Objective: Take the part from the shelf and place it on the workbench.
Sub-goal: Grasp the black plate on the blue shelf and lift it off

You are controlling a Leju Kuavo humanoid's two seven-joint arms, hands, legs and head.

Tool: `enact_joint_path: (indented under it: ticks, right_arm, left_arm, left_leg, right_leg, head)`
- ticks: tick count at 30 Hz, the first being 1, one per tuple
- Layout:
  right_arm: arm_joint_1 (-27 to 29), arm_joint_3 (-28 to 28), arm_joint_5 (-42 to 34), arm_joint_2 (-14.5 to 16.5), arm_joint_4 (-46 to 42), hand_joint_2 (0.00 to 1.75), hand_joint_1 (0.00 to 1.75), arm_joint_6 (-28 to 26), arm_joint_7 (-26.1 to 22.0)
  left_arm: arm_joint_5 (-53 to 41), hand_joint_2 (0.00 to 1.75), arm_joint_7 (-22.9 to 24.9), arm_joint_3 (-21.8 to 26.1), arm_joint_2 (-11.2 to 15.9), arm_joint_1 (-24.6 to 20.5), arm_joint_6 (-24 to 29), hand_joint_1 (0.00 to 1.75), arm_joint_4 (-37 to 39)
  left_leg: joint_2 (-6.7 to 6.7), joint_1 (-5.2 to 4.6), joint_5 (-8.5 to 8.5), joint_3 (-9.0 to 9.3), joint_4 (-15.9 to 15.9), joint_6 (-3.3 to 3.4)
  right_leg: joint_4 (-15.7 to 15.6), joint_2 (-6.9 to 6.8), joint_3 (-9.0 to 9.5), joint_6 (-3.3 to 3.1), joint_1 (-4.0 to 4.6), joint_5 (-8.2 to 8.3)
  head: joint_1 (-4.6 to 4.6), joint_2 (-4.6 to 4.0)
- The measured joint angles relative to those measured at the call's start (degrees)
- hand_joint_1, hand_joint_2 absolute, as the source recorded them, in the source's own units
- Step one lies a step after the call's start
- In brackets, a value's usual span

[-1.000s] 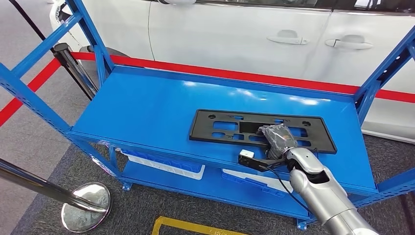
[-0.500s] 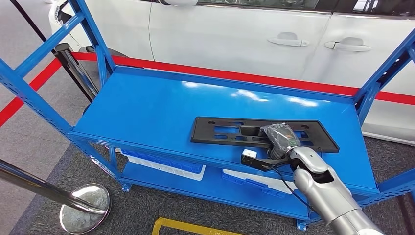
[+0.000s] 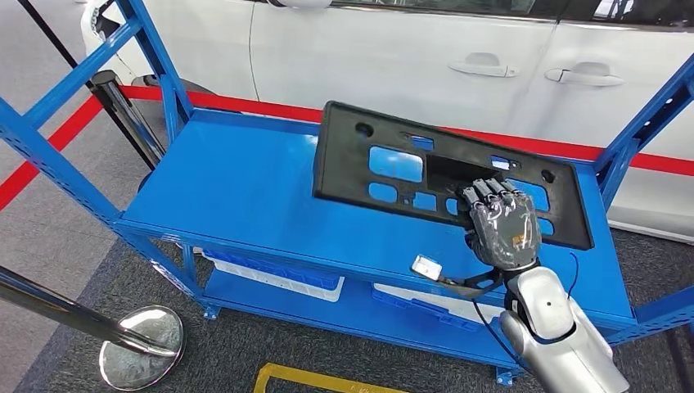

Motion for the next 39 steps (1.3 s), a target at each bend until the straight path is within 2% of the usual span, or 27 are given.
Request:
enact_joint_path:
  ticks: [2, 4, 6, 7, 8, 9, 10, 11, 12, 14, 17, 18, 20, 22, 23, 24, 25, 27, 29, 30, 32, 33, 34, 35, 37, 38, 39]
  right_arm:
    - [2.0, -1.0, 3.6, -0.3, -2.9, 1.75, 1.75, -0.9, -0.3]
    - [3.8, -2.1, 6.5, -0.5, -5.5, 1.75, 1.75, -1.2, -0.8]
    - [5.1, -2.7, 8.1, -0.8, -7.4, 1.75, 1.75, -1.4, -1.4]
    - [5.7, -2.9, 8.6, -1.0, -8.0, 1.75, 1.75, -1.4, -1.5]
    - [6.2, -3.0, 8.8, -1.2, -8.4, 1.75, 1.75, -1.5, -1.6]
    - [6.7, -3.0, 9.0, -1.4, -8.8, 1.75, 1.75, -1.5, -1.7]
    - [7.1, -3.1, 9.1, -1.5, -9.2, 1.75, 1.75, -1.5, -1.9]
    - [7.4, -3.2, 9.2, -1.6, -9.6, 1.75, 1.75, -1.5, -2.1]
    - [7.6, -3.2, 9.3, -1.7, -10.0, 1.75, 1.75, -1.5, -2.4]
    - [8.4, -3.3, 9.6, -2.0, -11.0, 1.75, 1.75, -1.5, -2.8]
    - [9.9, -3.3, 9.9, -2.2, -12.6, 1.75, 1.75, -1.5, -3.5]
    - [10.2, -3.3, 10.0, -2.3, -13.0, 1.75, 1.75, -1.5, -3.7]
    - [10.8, -3.3, 10.1, -2.4, -13.9, 1.75, 1.75, -1.5, -3.8]
    - [11.4, -3.4, 10.1, -2.4, -14.3, 1.75, 1.75, -1.5, -3.9]
    - [11.7, -3.4, 10.1, -2.5, -14.5, 1.75, 1.75, -1.5, -4.0]
    - [12.1, -3.4, 10.1, -2.5, -14.6, 1.75, 1.75, -1.5, -4.2]
    - [12.4, -3.4, 10.1, -2.5, -14.8, 1.75, 1.75, -1.5, -4.3]
    - [12.8, -3.4, 10.1, -2.5, -15.3, 1.75, 1.75, -1.5, -4.5]
    - [13.1, -3.5, 10.0, -2.5, -15.7, 1.75, 1.75, -1.5, -4.7]
    - [13.3, -3.6, 9.9, -2.5, -15.9, 1.75, 1.75, -1.5, -4.9]
    - [13.8, -3.6, 9.8, -2.5, -16.3, 1.75, 1.75, -1.5, -5.5]
    - [14.1, -3.6, 9.8, -2.5, -16.6, 1.75, 1.75, -1.5, -5.8]
    - [14.3, -3.7, 9.8, -2.5, -16.8, 1.75, 1.75, -1.5, -5.9]
    - [14.5, -3.7, 9.8, -2.6, -16.9, 1.75, 1.75, -1.5, -5.9]
    - [14.6, -3.9, 9.7, -2.6, -17.0, 1.75, 1.75, -1.5, -5.9]
    - [14.7, -3.9, 9.7, -2.6, -17.0, 1.75, 1.75, -1.5, -5.9]
    - [14.9, -3.9, 9.7, -2.6, -17.0, 1.75, 1.75, -1.5, -6.0]
  left_arm:
    - [-0.3, 1.75, 0.0, 0.1, 0.0, 0.0, -0.1, 0.0, 0.0]
    - [-0.7, 1.75, 0.0, 0.1, -0.1, -0.1, -0.4, 0.0, 0.0]
    - [-1.1, 1.75, 0.0, 0.1, -0.1, -0.1, -0.7, 0.0, 0.0]
    - [-1.2, 1.75, 0.0, 0.2, -0.1, -0.1, -0.8, 0.0, 0.0]
    - [-1.3, 1.75, -0.1, 0.2, 0.0, -0.1, -0.9, 0.0, 0.0]
    - [-1.4, 1.75, -0.1, 0.3, 0.0, -0.1, -1.0, 0.0, 0.0]
    - [-1.6, 1.75, -0.1, 0.3, 0.0, -0.1, -1.1, 0.0, 0.0]
    - [-1.8, 1.75, -0.2, 0.3, 0.0, -0.1, -1.1, 0.0, 0.0]
    - [-2.1, 1.75, -0.2, 0.4, 0.1, -0.1, -1.2, 0.0, 0.0]
    - [-2.5, 1.75, -0.3, 0.4, 0.4, -0.1, -1.2, 0.0, 0.0]
    - [-3.0, 1.75, -0.5, 0.5, 0.6, -0.1, -1.2, 0.0, 0.0]
    - [-3.1, 1.75, -0.5, 0.5, 0.6, 0.0, -1.2, 0.0, 0.0]
    - [-3.4, 1.75, -0.5, 0.5, 0.7, 0.0, -1.2, 0.0, 0.0]
    - [-3.5, 1.75, -0.6, 0.5, 0.7, 0.0, -1.2, 0.0, 0.0]
    - [-3.6, 1.75, -0.6, 0.5, 0.8, 0.0, -1.1, 0.0, 0.0]
    - [-3.7, 1.75, -0.6, 0.5, 0.8, 0.0, -1.1, 0.0, 0.0]
    - [-3.8, 1.75, -0.7, 0.5, 0.8, 0.0, -1.0, 0.0, 0.0]
    - [-3.9, 1.75, -0.7, 0.5, 0.9, 0.0, -0.9, 0.0, 0.0]
    - [-4.0, 1.75, -0.7, 0.5, 1.2, 0.0, -0.8, 0.0, 0.0]
    - [-4.0, 1.75, -0.7, 0.5, 1.3, 0.0, -0.7, 0.0, 0.0]
    - [-4.1, 1.75, -0.8, 0.6, 1.5, 0.1, -0.6, 0.0, 0.0]
    - [-4.1, 1.75, -0.8, 0.6, 1.5, 0.1, -0.6, 0.0, 0.1]
    - [-4.1, 1.75, -0.8, 0.6, 1.5, 0.1, -0.6, 0.0, 0.1]
    - [-4.1, 1.75, -0.8, 0.6, 1.5, 0.1, -0.6, 0.0, 0.1]
    - [-4.1, 1.75, -0.8, 0.6, 1.5, 0.1, -0.6, 0.0, 0.1]
    - [-4.1, 1.75, -0.9, 0.6, 1.5, 0.1, -0.6, 0.0, 0.1]
    - [-4.1, 1.75, -0.9, 0.6, 1.5, 0.1, -0.6, 0.0, 0.1]
  left_leg:
    - [0.1, 0.21, 0.84, 0.3, -0.8, 0.37]
    - [0.34, 0.64, 1.86, 0.56, -2.0, 0.87]
    - [0.49, 0.82, 2.22, 0.36, -2.3, 1.15]
    - [0.52, 0.83, 2.23, 0.18, -2.1, 1.16]
    - [0.52, 0.87, 2.2, 0.01, -1.9, 1.11]
    - [0.51, 0.97, 2.11, -0.15, -1.6, 0.98]
    - [0.5, 1.13, 1.94, -0.32, -1.2, 0.72]
    - [0.48, 1.33, 1.67, -0.48, -0.7, 0.35]
    - [0.44, 1.43, 1.33, -0.85, -0.1, -0.13]
    - [0.3, 1.38, 0.81, -1.43, 1.0, -0.93]
    - [0.11, 1.35, 0.75, -1.95, 1.7, -1.77]
    - [0.11, 1.45, 0.17, -2.34, 2.2, -1.97]
    - [0.17, 1.52, -3.22, -3.97, 6.1, -2.15]
    - [0.2, 1.44, -7.63, -6.53, 13.2, -2.15]
    - [0.2, 1.33, -8.75, -7.29, 16.0, -2.03]
    - [0.2, 1.17, -8.73, -7.23, 17.0, -1.75]
    - [0.19, 0.93, -7.62, -6.15, 15.8, -1.29]
    - [0.21, 0.13, -4.33, -1.59, 8.4, 0.32]
    - [0.35, -0.63, -2.62, 2.13, 1.7, 1.56]
    - [0.4, -0.91, -2.47, 2.76, 0.1, 1.88]
    - [0.4, -1.2, -1.26, 2.47, -0.9, 1.9]
    - [0.49, -1.11, -0.41, 2.28, -1.6, 1.93]
    - [0.61, -0.97, 0.59, 1.95, -2.3, 2.01]
    - [0.75, -0.77, 1.54, 1.52, -2.9, 2.06]
    - [0.95, -0.66, 2.82, 0.17, -3.0, 2.24]
    - [1.01, -0.63, 3.29, -0.67, -2.7, 2.19]
    - [1.05, -0.57, 3.69, -1.62, -2.2, 2.09]
  right_leg:
    - [-0.1, 0.03, 0.05, 0.54, 0.11, 0.05]
    - [2.4, 0.04, -0.96, 0.89, 0.23, -2.1]
    - [8.8, 0.03, -3.63, 1.17, 0.03, -6.03]
    - [12.2, 0.01, -5.01, 1.37, -0.15, -7.46]
    - [14.4, -0.02, -5.82, 1.63, -0.39, -7.87]
    - [14.6, -0.06, -5.71, 1.9, -0.67, -7.15]
    - [12.6, -0.13, -4.57, 2.18, -0.97, -5.5]
    - [9.2, -0.2, -2.74, 2.48, -1.27, -3.56]
    - [5.8, -0.18, -0.85, 2.67, -1.28, -2.45]
    - [2.3, 0.0, 0.93, 2.25, -1.1, -1.89]
    - [2.2, 0.1, 0.22, 0.69, -0.91, -2.12]
    - [2.2, 0.04, -0.12, 0.16, -0.89, -1.87]
    - [2.0, -0.15, -0.83, -0.84, -0.83, -1.27]
    - [2.0, -0.31, -1.66, -1.43, -0.41, -0.7]
    - [2.0, -0.37, -2.09, -1.62, -0.13, -0.38]
    - [2.0, -0.4, -2.51, -1.76, 0.18, -0.04]
    - [2.0, -0.4, -2.89, -1.85, 0.48, 0.32]
    - [2.0, -0.33, -3.52, -1.96, 0.93, 1.07]
    - [1.8, -0.35, -3.83, -1.67, 0.98, 1.88]
    - [1.7, -0.42, -3.9, -1.35, 0.75, 2.33]
    - [1.1, -0.49, -3.92, -0.56, 0.51, 3.33]
    - [1.0, -0.44, -4.08, -0.2, 0.48, 3.2]
    - [1.6, -0.35, -4.35, 0.11, 0.54, 2.01]
    - [3.2, -0.27, -4.82, 0.4, 0.59, -0.26]
    - [9.3, -0.2, -6.1, 0.93, 0.34, -5.93]
    - [12.5, -0.21, -6.54, 1.21, 0.19, -7.46]
    - [14.8, -0.22, -6.47, 1.47, 0.0, -7.53]
  head:
    - [0.0, 0.0]
    - [0.0, 0.0]
    - [0.0, 0.0]
    - [0.0, 0.0]
    - [0.0, 0.0]
    - [0.0, 0.0]
    - [0.0, 0.0]
    - [0.0, 0.0]
    - [0.02, 0.0]
    - [0.03, 0.0]
    - [0.03, 0.0]
    - [0.02, 0.0]
    - [0.02, 0.0]
    - [0.02, 0.0]
    - [0.02, 0.0]
    - [0.02, 0.0]
    - [0.02, 0.0]
    - [0.02, 0.0]
    - [0.04, 0.0]
    - [0.04, 0.0]
    - [0.04, 0.0]
    - [0.03, 0.0]
    - [0.04, 0.0]
    - [0.05, 0.0]
    - [0.05, 0.0]
    - [0.04, 0.0]
    - [0.04, 0.0]
